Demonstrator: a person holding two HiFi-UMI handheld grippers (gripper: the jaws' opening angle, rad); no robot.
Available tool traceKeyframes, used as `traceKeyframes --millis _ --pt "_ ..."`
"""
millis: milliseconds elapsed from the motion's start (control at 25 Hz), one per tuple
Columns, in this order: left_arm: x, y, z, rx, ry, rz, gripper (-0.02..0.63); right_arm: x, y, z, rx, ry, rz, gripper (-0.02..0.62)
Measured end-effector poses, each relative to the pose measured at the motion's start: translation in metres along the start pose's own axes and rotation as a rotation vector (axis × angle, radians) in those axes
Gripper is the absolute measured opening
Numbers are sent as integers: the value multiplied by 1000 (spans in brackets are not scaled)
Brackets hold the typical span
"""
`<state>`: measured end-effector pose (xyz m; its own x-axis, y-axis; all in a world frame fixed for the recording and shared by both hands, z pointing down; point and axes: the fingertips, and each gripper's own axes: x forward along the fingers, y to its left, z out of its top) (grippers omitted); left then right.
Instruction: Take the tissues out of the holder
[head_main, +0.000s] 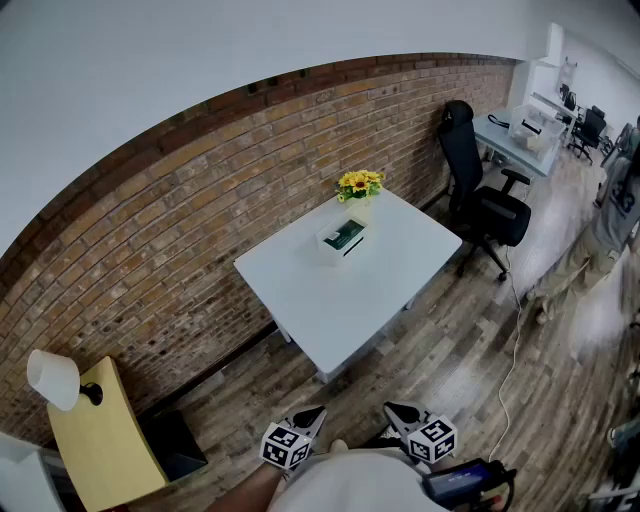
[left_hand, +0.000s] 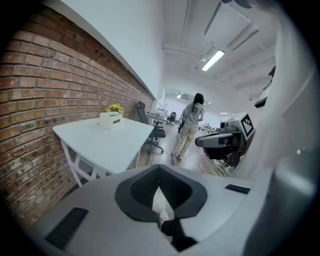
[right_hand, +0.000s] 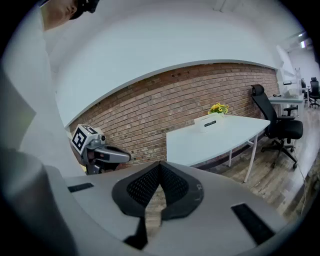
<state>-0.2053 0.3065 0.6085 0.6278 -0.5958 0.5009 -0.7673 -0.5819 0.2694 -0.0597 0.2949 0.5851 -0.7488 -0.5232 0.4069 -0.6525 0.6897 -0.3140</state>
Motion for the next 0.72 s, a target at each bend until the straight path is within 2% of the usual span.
traceKeyframes --millis 320,720 --pt "8 -12 -4 32 14 -58 8 -2 -6 6 41 -49 -41 5" --pt "7 -14 -3 9 3 -45 8 0 -16 -1 46 -15 -71 5"
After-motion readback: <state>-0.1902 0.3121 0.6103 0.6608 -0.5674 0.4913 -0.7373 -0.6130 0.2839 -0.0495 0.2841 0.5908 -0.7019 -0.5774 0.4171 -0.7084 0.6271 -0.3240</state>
